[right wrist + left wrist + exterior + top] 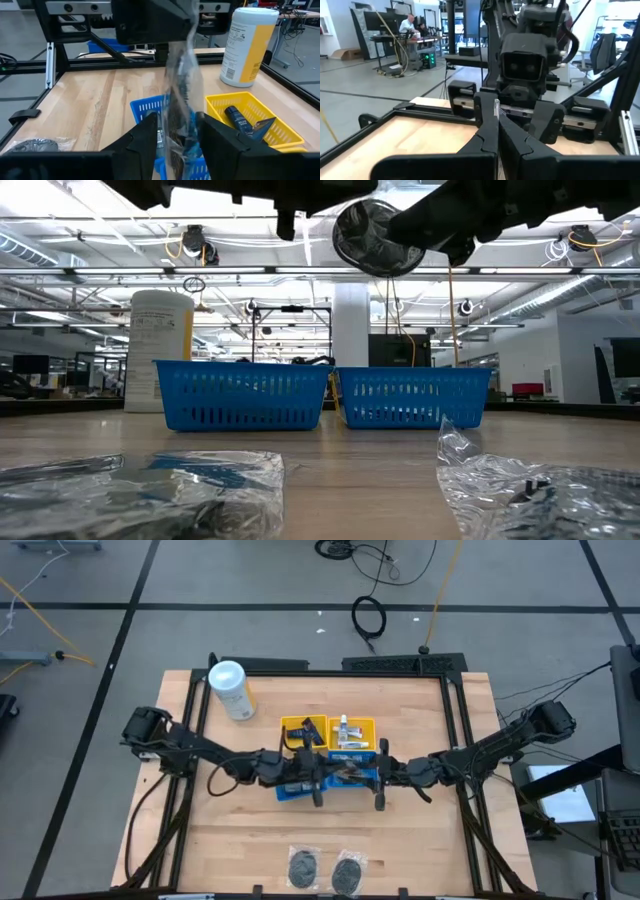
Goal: Pick & Place Travel size toiletries
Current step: Put the top hairbrush into the top blue bin
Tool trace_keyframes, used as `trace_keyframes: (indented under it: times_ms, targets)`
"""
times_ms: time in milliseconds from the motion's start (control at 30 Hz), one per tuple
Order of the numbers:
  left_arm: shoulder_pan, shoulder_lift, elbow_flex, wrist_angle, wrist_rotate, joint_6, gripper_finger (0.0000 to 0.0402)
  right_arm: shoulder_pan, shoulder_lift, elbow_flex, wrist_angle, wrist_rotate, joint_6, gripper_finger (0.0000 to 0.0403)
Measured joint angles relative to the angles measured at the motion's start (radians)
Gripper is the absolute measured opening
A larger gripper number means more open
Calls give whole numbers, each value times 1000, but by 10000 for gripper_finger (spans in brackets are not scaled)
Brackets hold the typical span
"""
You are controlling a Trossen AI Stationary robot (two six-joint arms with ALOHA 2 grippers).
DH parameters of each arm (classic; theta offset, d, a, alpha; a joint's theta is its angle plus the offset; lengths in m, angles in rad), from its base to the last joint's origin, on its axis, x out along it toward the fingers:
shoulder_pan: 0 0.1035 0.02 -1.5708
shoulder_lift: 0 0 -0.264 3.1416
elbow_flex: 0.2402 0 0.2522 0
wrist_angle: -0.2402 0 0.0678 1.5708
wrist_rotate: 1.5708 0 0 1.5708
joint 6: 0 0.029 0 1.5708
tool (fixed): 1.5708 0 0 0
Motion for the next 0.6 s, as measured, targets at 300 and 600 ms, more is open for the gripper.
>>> trace_keyframes:
  times_ms: [300, 600]
  targets:
    - [0, 0, 0, -16, 0, 4, 0, 0, 0, 0, -20, 3, -44, 20]
    - [0, 0, 0, -52, -31, -3, 31, 0, 0, 0, -42, 5, -46, 21]
